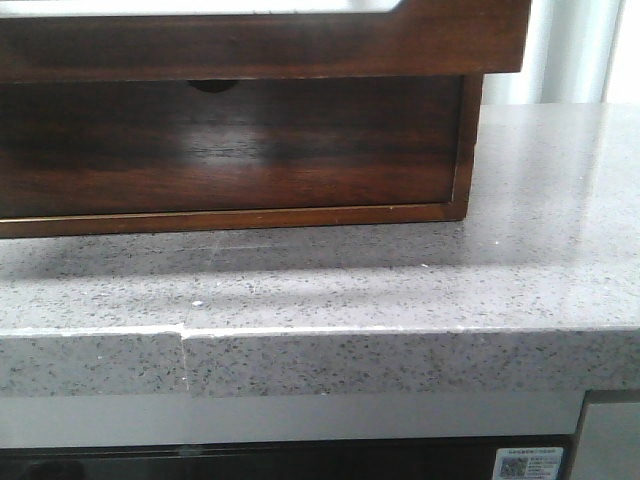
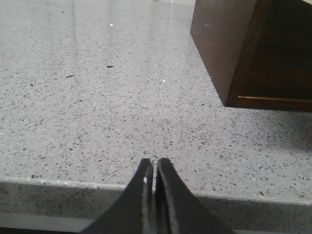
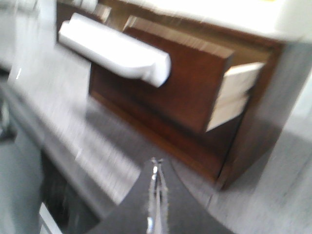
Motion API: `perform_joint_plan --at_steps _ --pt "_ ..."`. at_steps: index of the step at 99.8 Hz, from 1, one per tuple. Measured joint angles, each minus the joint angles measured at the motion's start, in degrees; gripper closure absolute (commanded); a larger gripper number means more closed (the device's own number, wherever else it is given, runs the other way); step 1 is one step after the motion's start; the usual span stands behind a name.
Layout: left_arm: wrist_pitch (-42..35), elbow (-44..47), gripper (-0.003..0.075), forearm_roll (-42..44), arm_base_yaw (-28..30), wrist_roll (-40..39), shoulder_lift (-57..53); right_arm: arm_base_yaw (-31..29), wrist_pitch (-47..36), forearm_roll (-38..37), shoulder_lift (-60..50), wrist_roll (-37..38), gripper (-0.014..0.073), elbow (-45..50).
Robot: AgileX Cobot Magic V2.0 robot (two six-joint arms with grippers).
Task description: Put scissors in drawer with both arms
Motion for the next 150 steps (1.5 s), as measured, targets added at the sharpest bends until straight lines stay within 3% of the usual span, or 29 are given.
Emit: perform_joint_plan --at_steps 18,35,76,94,126,150 --pt "0.0 0.0 0.0742 0.0 0.0 0.0 0.0 -9.66 -9.98 -0.1 0.0 8.96 0.0654 3.73" --pt "0.0 0.0 0.0742 0.0 0.0 0.0 0.0 -17.42 -12.59 -0.3 -1.95 15.33 0.0654 5.96" --pt "0.0 0.0 0.0742 0.0 0.0 0.0 0.0 -34.73 -12.63 0.34 -7.49 16.69 0.0654 12.4" --pt "0.0 0.0 0.0742 0.0 0.0 0.0 0.0 -37.59 -7.13 1.0 -7.6 16.95 0.0654 12.4" --pt "0.0 0.0 0.0742 0.0 0.0 0.0 0.0 -38.16 11.52 -0.46 -7.6 16.96 0.0654 12.4" --pt "0.0 0.0 0.0742 0.0 0.0 0.0 0.0 -38.16 12.27 -1.29 -7.6 16.96 0.0654 12.29"
